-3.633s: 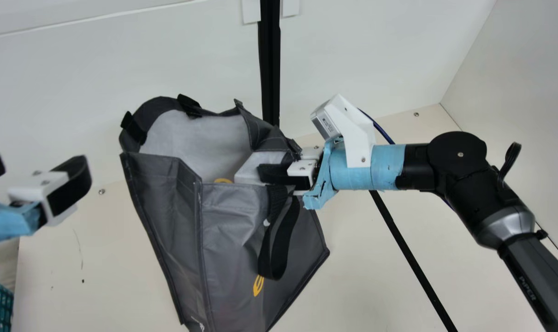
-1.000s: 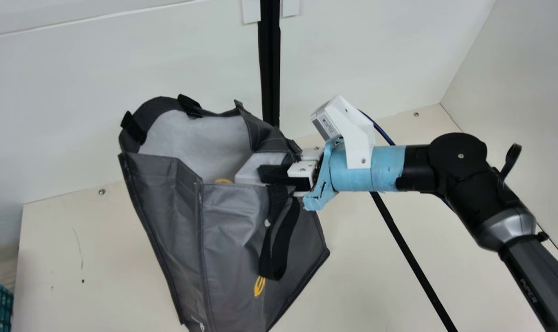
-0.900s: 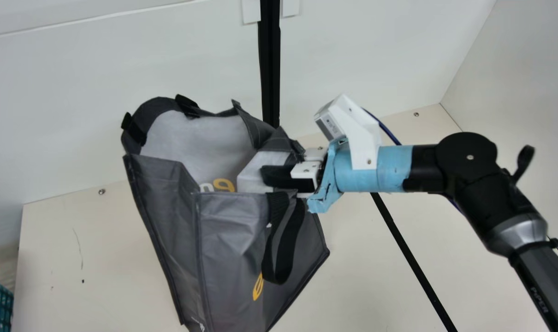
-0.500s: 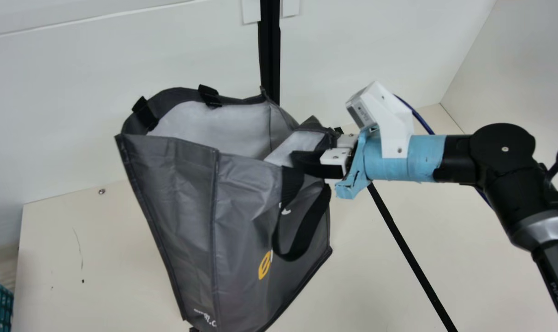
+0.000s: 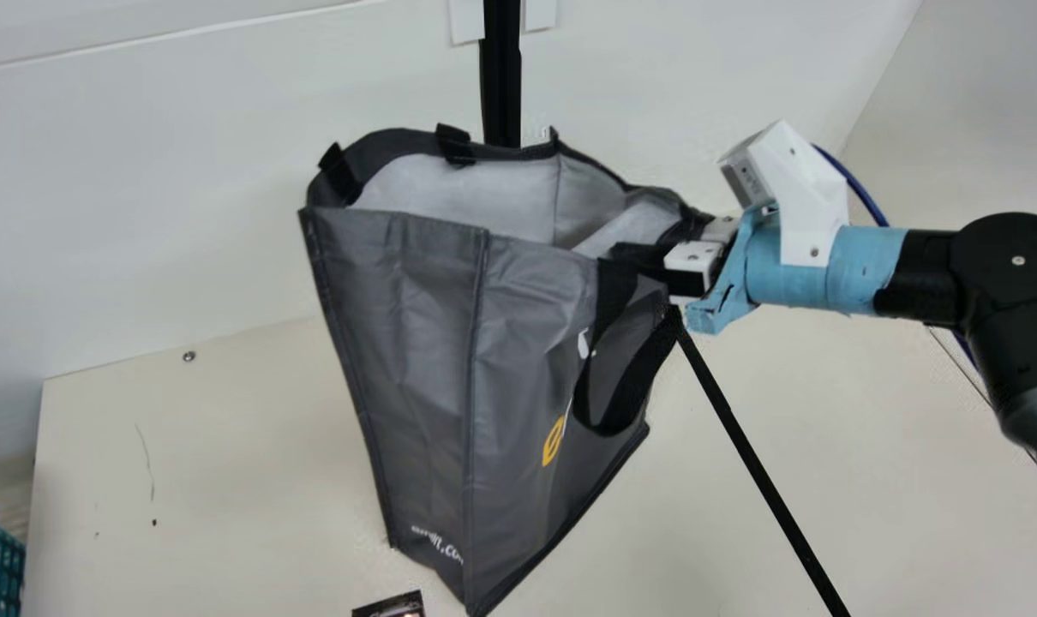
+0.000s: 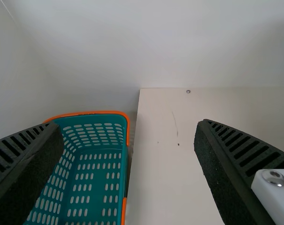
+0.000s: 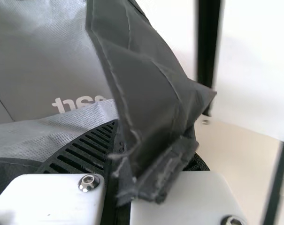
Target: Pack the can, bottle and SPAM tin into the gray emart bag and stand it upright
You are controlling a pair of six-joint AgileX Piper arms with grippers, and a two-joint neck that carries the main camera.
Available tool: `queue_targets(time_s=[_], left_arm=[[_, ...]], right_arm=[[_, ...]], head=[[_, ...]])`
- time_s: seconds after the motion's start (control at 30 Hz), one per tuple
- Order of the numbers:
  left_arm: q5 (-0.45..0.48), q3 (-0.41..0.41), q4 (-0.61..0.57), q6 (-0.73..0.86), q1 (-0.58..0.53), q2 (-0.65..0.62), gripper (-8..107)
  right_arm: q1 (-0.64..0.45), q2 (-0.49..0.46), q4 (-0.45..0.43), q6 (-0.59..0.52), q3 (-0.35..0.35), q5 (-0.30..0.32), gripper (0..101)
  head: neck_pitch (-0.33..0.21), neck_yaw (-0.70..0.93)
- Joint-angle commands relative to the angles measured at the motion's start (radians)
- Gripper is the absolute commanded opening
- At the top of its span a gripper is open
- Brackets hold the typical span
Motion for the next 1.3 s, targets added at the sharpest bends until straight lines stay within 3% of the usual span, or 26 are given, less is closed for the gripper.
queue_targets(time_s=[0.0, 1.27], left_arm=[[0.000, 0.000, 0.000, 0.000, 0.000, 0.000, 90], [0.000, 0.000, 0.000, 0.000, 0.000, 0.000, 90]], right_arm=[[-0.025, 0.007, -0.003, 0.006, -0.017, -0.009, 0], [-0.396, 0.155, -0.186, -0.061, -0.298, -0.102, 0]], head=[[-0.023, -0.001], [-0.023, -0.001]])
